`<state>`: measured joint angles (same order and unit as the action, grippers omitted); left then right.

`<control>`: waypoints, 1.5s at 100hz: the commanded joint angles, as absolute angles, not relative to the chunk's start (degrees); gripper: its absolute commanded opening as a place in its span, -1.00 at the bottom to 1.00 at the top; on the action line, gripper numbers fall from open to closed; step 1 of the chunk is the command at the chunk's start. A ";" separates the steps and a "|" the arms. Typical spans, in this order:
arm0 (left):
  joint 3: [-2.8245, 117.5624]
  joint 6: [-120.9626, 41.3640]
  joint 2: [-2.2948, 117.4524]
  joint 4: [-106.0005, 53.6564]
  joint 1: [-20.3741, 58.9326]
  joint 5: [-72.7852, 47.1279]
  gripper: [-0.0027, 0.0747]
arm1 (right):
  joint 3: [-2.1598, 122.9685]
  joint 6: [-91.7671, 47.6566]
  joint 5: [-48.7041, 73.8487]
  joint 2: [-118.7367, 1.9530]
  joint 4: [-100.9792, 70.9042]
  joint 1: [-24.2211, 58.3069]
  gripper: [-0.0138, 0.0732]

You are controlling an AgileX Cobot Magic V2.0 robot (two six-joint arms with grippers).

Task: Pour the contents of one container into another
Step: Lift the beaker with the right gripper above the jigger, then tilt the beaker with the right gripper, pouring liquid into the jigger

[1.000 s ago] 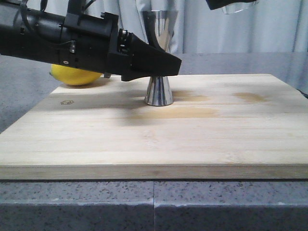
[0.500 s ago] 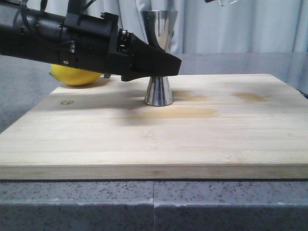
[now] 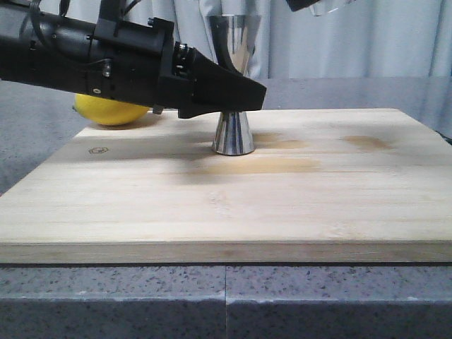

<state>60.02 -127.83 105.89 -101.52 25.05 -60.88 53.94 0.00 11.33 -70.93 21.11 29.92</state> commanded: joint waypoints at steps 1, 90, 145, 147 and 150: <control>62.24 -126.33 103.49 -105.99 25.58 -64.75 -0.61 | 56.15 -0.47 7.99 -69.56 21.29 29.94 -0.11; 69.07 -116.98 103.49 -95.93 28.14 -65.96 -0.61 | 60.81 -10.32 16.25 -69.69 22.61 30.95 -0.11; 69.07 -117.08 103.49 -95.84 28.51 -65.71 -0.61 | 60.81 -18.57 19.50 -69.69 22.76 33.15 -0.11; 69.07 -117.08 103.49 -95.84 28.51 -65.71 -0.61 | 60.81 -19.11 19.65 -69.69 22.76 33.15 -0.11; 69.07 -117.08 103.49 -95.84 28.51 -65.71 -0.61 | 60.81 -20.02 19.80 -69.69 22.76 33.15 -0.11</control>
<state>67.31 -117.39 105.89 -92.04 28.04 -62.81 58.64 -17.89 22.95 -70.93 21.69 33.06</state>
